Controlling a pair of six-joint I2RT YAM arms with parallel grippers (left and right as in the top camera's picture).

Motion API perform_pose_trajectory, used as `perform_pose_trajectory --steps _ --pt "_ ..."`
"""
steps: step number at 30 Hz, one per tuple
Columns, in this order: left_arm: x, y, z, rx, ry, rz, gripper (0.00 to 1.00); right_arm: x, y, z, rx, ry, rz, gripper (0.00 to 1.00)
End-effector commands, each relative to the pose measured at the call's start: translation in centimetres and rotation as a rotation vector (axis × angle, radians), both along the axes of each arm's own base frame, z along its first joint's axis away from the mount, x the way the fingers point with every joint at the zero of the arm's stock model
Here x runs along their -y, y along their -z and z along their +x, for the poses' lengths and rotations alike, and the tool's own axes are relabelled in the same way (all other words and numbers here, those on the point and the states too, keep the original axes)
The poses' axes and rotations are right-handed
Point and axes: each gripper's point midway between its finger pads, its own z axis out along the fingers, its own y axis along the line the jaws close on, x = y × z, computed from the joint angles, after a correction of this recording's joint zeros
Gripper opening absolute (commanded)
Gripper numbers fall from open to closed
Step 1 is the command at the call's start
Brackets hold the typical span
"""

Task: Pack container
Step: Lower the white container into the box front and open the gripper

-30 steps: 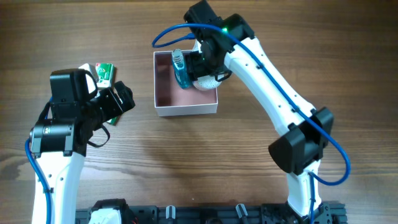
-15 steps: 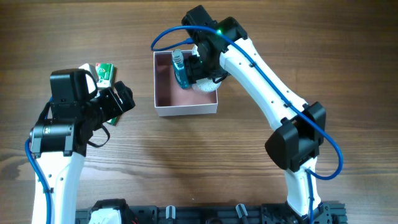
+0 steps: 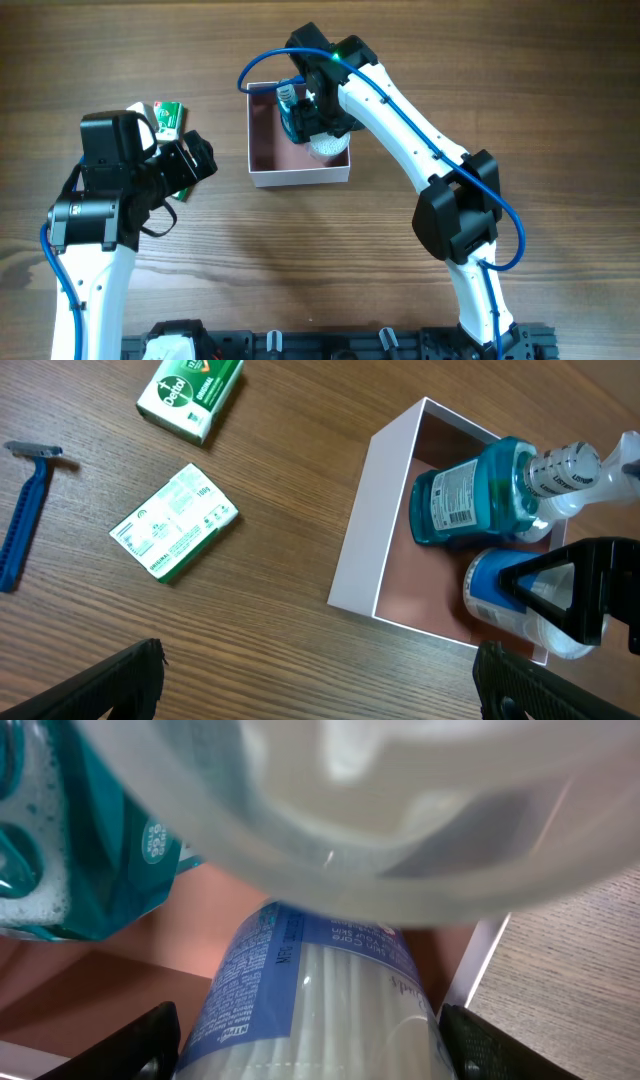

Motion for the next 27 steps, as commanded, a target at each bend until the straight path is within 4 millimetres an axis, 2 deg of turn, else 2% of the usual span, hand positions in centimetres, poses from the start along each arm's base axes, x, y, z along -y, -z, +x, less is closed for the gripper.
perform_pose_trajectory --steps 1,4,5,8,9,12,14,16,21,27 --pt "0.35 -0.86 0.25 0.024 0.023 -0.004 1.00 -0.36 1.25 -0.41 -0.029 -0.015 -0.010 0.16" --pt "0.35 -0.85 0.24 0.024 0.023 -0.004 1.00 -0.36 1.30 -0.41 -0.030 -0.014 -0.011 0.29" --pt "0.35 -0.85 0.24 0.024 0.023 -0.004 1.00 -0.36 1.30 -0.41 -0.030 -0.014 -0.011 0.38" --pt "0.35 -0.85 0.24 0.024 0.023 -0.004 1.00 -0.36 1.30 -0.41 -0.030 -0.015 -0.011 0.43" --pt "0.35 -0.85 0.24 0.024 0.022 -0.004 1.00 -0.36 1.30 -0.41 -0.030 -0.015 -0.011 0.48" --pt "0.35 -0.84 0.23 0.023 0.022 -0.004 1.00 -0.34 1.30 -0.44 -0.031 -0.014 -0.012 0.68" --pt "0.35 -0.84 0.23 0.023 0.023 -0.004 1.00 -0.29 1.31 -0.51 -0.034 -0.015 -0.014 0.73" --pt "0.35 -0.84 0.23 0.023 0.022 -0.004 1.00 -0.26 1.32 -0.56 -0.036 -0.015 -0.015 0.90" --pt "0.35 -0.83 0.23 0.023 0.023 -0.004 1.00 -0.26 1.32 -0.56 -0.036 -0.015 -0.015 0.98" --pt "0.35 -0.83 0.22 0.023 0.023 -0.004 1.00 -0.23 1.32 -0.53 -0.035 -0.004 -0.016 0.97"
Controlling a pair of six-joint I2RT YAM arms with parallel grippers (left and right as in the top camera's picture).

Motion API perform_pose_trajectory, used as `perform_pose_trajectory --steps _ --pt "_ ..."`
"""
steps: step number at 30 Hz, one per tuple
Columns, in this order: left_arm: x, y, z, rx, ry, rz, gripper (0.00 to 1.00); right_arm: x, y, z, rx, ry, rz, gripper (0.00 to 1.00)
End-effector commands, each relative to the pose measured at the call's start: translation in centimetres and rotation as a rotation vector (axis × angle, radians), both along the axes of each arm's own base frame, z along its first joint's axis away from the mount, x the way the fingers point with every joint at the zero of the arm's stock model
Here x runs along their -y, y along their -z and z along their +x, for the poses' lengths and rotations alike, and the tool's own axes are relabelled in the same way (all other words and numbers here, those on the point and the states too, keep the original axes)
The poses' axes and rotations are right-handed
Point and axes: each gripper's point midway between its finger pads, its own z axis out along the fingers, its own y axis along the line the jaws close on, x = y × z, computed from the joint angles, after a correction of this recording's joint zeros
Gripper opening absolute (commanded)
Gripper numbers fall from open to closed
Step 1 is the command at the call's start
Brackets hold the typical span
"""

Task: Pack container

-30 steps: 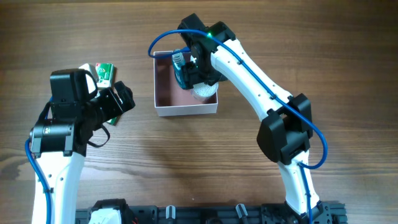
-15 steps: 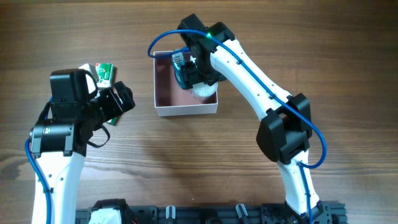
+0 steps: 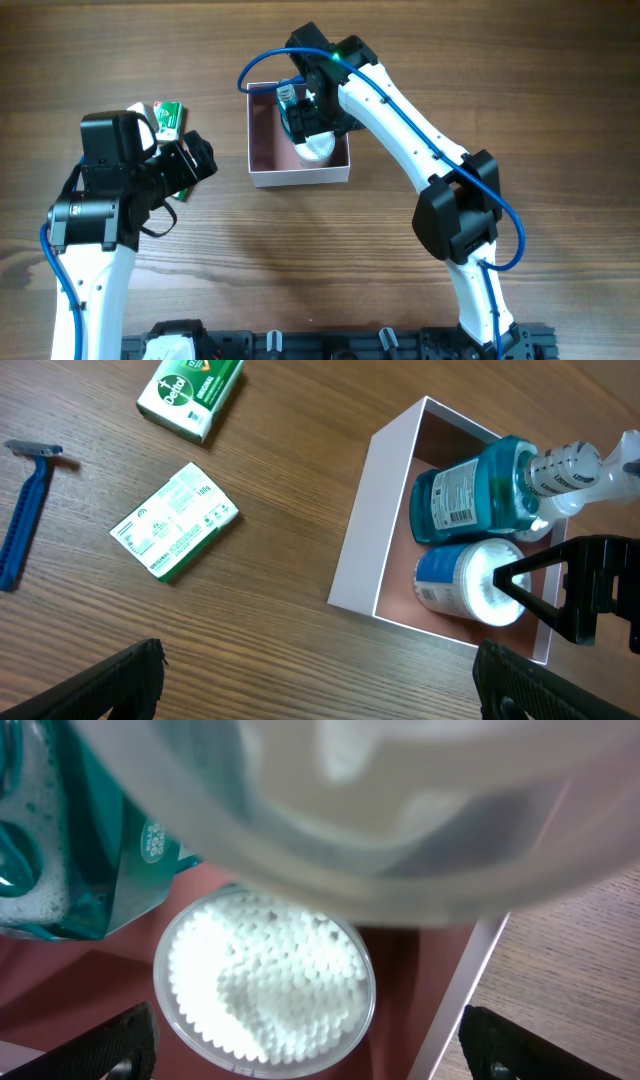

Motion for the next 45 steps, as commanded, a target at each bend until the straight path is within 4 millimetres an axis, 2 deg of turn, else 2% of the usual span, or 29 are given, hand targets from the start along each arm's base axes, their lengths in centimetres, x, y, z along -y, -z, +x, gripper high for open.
perform_pose_trajectory --steps 1,5,8,10,13,16,20,23,26,32,34,35,39,45 --pt "0.3 -0.9 0.3 0.024 0.023 -0.004 1.00 -0.2 1.3 -0.5 -0.035 0.008 -0.016 0.97" --pt "0.3 -0.8 0.3 0.024 0.023 -0.004 1.00 -0.2 1.3 -0.3 -0.028 0.018 -0.015 0.97" --pt "0.3 -0.9 0.3 0.024 0.023 -0.004 1.00 0.6 1.0 0.2 0.002 0.072 -0.050 0.97" --pt "0.3 -0.8 0.2 0.023 0.023 -0.004 1.00 1.2 -0.2 0.6 0.040 0.113 -0.060 0.97" --pt "0.3 -0.8 0.2 0.020 0.023 -0.004 1.00 2.1 -3.6 1.4 0.120 0.159 -0.030 0.98" --pt "0.3 -0.8 0.2 0.021 0.022 -0.004 1.00 4.2 -8.2 2.2 0.215 0.231 0.017 0.99" --pt "0.3 -0.8 0.2 0.021 0.023 -0.004 1.00 8.5 -14.1 2.9 0.315 0.371 0.108 1.00" --pt "0.3 -0.7 0.1 0.014 0.023 -0.004 1.00 12.0 -17.0 2.7 0.328 0.445 0.177 1.00" --pt "0.4 -0.5 -0.2 0.002 0.022 -0.005 1.00 15.1 -17.3 2.1 0.278 0.515 0.198 1.00" --pt "-0.9 0.2 -1.5 -0.066 -0.038 0.041 0.99 21.6 -15.5 0.5 0.146 0.673 0.147 1.00" --pt "-0.9 -0.1 -1.7 -0.070 -0.038 0.047 0.99 23.8 -15.4 0.4 0.154 0.720 0.107 1.00" --pt "-1.0 -0.9 -1.6 -0.059 -0.024 0.057 1.00 25.8 -15.6 0.1 0.169 0.762 0.065 1.00" --pt "-1.0 -1.9 -1.4 -0.037 -0.025 0.062 0.99 28.2 -16.4 -1.4 0.168 0.799 0.036 1.00" --pt "-1.0 -1.9 -1.4 -0.037 -0.025 0.062 1.00 28.7 -18.5 -4.4 0.228 0.783 0.050 1.00"
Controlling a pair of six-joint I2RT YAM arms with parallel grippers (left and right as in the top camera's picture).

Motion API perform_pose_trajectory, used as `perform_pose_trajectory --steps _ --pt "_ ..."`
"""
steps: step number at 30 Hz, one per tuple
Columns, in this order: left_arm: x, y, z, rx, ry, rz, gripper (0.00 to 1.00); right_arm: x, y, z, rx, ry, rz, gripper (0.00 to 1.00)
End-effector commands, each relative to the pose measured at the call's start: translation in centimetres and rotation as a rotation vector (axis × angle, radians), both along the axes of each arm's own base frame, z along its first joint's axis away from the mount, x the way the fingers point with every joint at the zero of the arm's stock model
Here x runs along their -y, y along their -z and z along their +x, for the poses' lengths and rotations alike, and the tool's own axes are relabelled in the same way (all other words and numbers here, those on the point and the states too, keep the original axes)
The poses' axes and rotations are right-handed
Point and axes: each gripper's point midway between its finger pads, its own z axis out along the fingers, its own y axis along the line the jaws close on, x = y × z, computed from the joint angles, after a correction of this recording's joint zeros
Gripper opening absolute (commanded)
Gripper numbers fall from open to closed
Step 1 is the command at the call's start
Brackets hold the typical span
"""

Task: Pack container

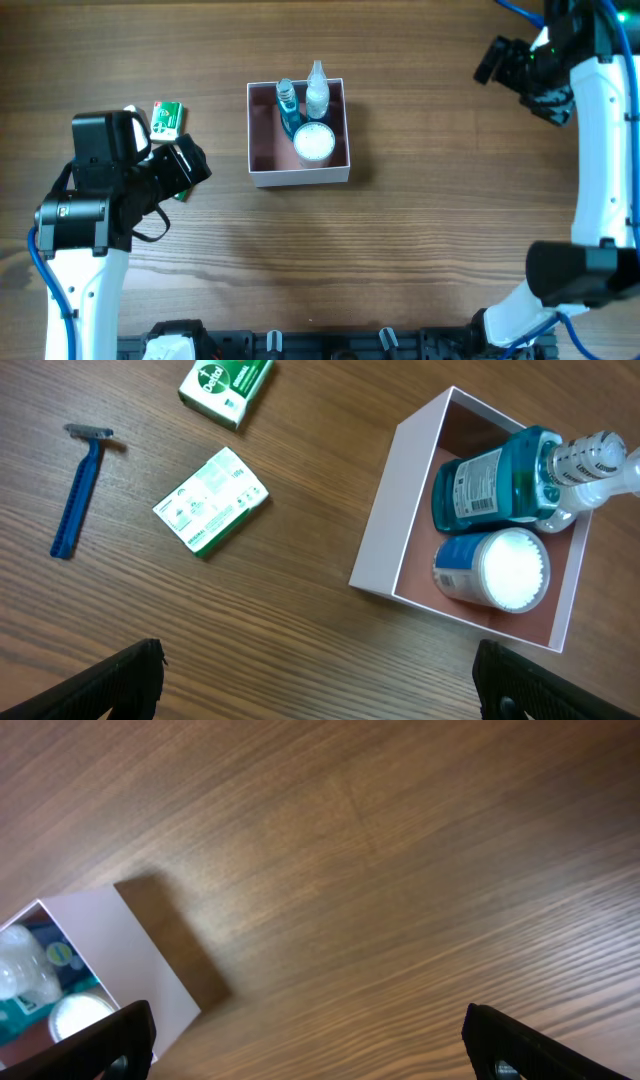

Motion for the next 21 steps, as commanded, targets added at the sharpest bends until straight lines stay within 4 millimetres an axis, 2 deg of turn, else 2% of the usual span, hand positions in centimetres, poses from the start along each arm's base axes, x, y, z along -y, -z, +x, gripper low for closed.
perform_pose_trajectory --steps 1,3,6,8,12,17,21 --pt "-0.2 -0.6 0.2 0.016 0.006 0.020 1.00 0.1 -3.0 -3.3 0.090 -0.022 -0.032 1.00" --pt "-0.2 -0.6 0.2 0.016 0.006 0.020 1.00 0.0 -3.2 -4.9 0.117 -0.025 -0.028 1.00" --pt "-0.2 -0.6 0.2 0.016 0.006 0.020 1.00 -0.2 -2.4 -7.4 0.138 -0.023 -0.026 1.00" --pt "-0.2 -0.6 0.2 0.016 0.005 0.023 1.00 -0.4 -0.7 -9.7 0.135 -0.023 -0.015 1.00" --pt "-0.3 -0.5 0.1 0.011 0.001 0.028 1.00 -0.8 2.9 -12.6 0.139 -0.031 -0.002 1.00" --pt "-0.3 -0.3 -0.3 -0.008 0.005 0.030 1.00 -0.8 7.4 -14.1 0.098 -0.032 0.001 1.00" --pt "-0.6 0.1 -0.3 -0.026 0.021 0.060 0.99 -1.3 9.9 -14.0 0.055 -0.098 0.013 1.00"
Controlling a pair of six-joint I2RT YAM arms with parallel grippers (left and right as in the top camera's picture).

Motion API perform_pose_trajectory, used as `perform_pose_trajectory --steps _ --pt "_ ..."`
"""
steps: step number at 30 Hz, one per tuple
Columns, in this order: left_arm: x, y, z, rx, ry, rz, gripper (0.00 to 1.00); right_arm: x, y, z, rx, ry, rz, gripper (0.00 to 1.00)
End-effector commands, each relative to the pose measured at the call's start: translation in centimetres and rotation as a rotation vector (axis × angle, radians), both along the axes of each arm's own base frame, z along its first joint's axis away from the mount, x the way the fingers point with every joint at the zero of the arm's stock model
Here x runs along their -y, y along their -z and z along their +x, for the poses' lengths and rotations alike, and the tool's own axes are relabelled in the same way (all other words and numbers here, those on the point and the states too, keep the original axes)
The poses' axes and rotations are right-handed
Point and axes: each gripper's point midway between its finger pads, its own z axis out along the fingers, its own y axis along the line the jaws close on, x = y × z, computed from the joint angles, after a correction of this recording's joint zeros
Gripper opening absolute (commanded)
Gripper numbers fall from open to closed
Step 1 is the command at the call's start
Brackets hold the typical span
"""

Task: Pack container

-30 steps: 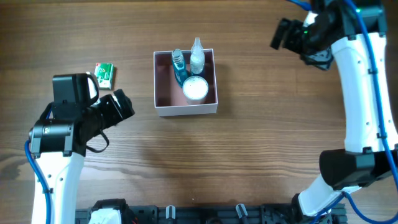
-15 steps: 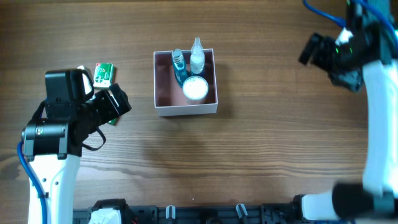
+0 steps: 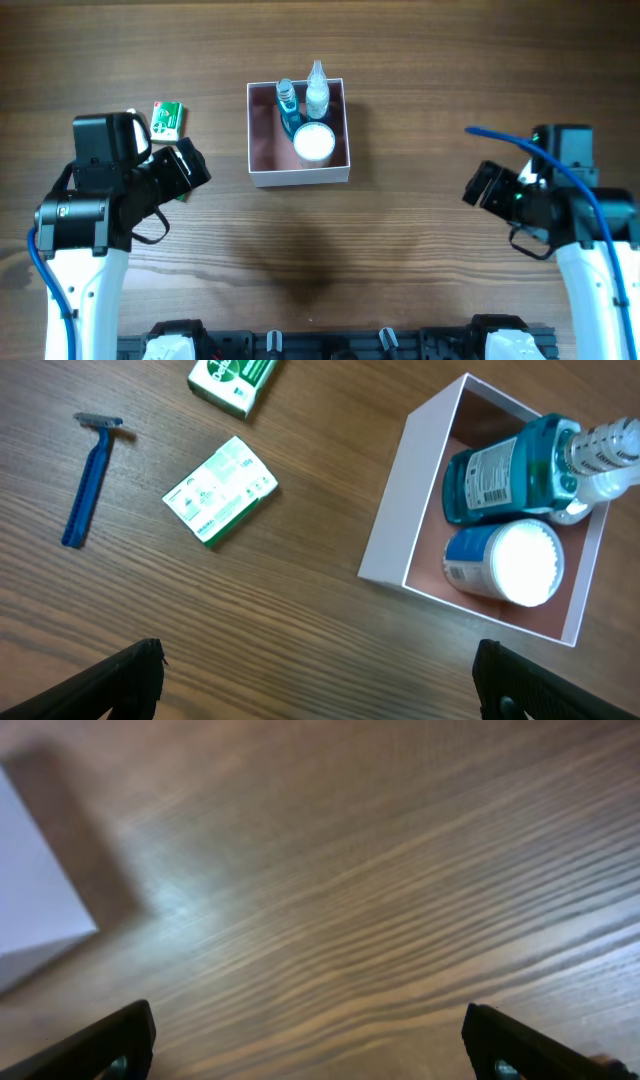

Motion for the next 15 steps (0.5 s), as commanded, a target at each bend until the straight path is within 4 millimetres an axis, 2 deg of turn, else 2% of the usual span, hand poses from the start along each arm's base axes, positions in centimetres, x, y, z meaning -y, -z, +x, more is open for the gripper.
perform_pose_trajectory --steps 1,5,9,15 --pt "-0.8 0.1 0.4 -0.012 0.009 0.064 0.99 -0.9 2.0 0.4 -0.018 -0.094 0.024 1.00" --pt "-2.0 1.0 1.8 -0.075 0.026 0.142 0.99 -1.4 3.2 1.2 -0.044 -0.124 0.044 1.00" --pt "-2.1 2.5 4.6 -0.154 0.124 0.188 1.00 -1.4 3.8 1.8 -0.058 -0.133 0.043 1.00" --pt "-4.2 8.6 7.2 -0.308 0.219 0.208 1.00 -1.3 4.2 1.9 -0.070 -0.172 0.031 1.00"
